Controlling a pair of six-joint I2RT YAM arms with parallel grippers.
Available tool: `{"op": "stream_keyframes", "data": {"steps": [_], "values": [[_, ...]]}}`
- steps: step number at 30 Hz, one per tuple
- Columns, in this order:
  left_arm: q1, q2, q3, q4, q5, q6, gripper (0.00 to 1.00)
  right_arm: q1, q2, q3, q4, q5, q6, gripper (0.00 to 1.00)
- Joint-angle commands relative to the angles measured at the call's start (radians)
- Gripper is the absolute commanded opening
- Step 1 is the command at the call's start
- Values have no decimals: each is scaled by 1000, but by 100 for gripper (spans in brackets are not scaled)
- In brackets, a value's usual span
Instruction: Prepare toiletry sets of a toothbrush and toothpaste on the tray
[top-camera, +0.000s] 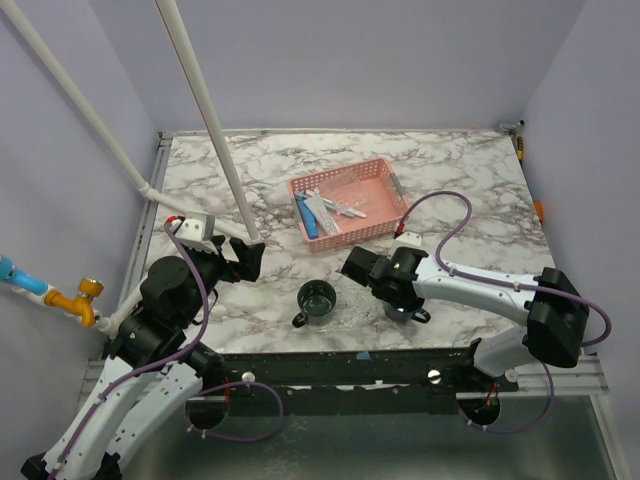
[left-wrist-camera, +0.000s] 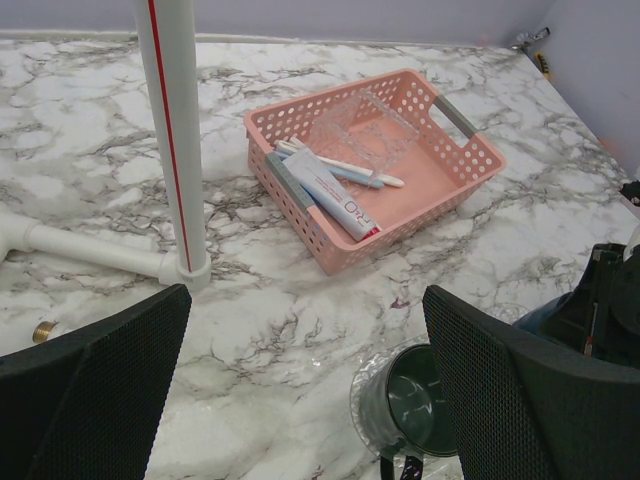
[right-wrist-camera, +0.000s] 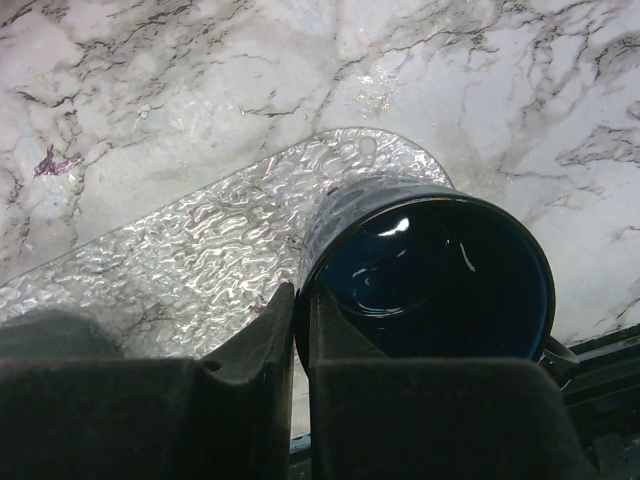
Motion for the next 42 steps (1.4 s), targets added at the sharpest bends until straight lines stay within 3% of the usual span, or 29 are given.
{"op": "stream_keyframes", "data": {"steps": [1, 8, 19, 28, 36, 42], "values": [[3, -6, 3, 6, 22, -7, 99, 8, 0, 26, -23, 65, 24, 10], [3, -1, 5, 6, 20, -7, 99, 8, -4, 64, -51, 77, 17, 22], [2, 5, 5, 7, 17, -4, 99, 8, -59, 190, -66, 100, -112, 30], [3, 19, 2, 13, 21, -3, 99, -75, -29, 321, 47, 82, -445, 35], [2, 44, 6, 13, 27, -1, 99, -258, 61, 419, 305, -107, -860, 38], [2, 41, 6, 8, 16, 5, 99, -344, 213, 556, 366, -230, -1026, 39]]}}
